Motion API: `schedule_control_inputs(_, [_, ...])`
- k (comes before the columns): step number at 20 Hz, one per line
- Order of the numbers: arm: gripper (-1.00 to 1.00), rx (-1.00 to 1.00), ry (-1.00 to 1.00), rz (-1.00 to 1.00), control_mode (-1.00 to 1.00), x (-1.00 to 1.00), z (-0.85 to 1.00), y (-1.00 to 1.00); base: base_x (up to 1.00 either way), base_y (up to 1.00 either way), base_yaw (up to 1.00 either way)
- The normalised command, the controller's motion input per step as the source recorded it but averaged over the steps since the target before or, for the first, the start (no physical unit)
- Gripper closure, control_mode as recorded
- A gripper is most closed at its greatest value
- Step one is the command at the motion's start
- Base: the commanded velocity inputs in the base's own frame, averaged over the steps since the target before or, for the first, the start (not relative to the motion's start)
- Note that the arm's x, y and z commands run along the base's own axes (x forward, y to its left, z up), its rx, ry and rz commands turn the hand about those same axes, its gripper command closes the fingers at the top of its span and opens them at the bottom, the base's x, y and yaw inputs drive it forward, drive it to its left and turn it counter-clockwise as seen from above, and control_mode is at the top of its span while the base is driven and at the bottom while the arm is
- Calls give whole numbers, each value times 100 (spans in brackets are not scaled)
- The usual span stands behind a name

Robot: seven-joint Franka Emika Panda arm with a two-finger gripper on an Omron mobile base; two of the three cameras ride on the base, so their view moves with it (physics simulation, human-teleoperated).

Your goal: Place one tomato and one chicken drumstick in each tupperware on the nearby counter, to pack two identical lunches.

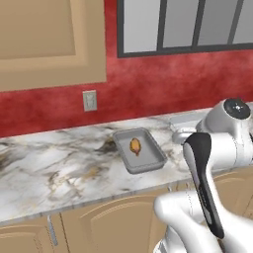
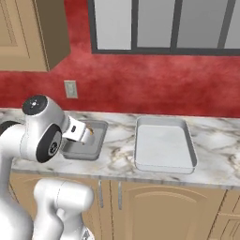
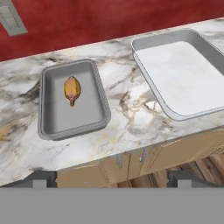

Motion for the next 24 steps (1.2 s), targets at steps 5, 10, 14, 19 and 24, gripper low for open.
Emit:
schedule_control_inputs(5, [-100, 0, 0, 0, 100, 0, 0, 0, -89, -83, -2])
schedule_control_inputs(10, [-100, 0, 0, 0, 100, 0, 0, 0, -17, -100, -6])
schedule_control_inputs(14, [-100, 0, 0, 0, 100, 0, 0, 0, 0, -100, -5])
schedule_control_inputs(19, [-100, 0, 0, 0, 100, 0, 0, 0, -31, -100, -1])
schedule_control_inputs(24, [-100, 0, 0, 0, 100, 0, 0, 0, -74, -84, 0])
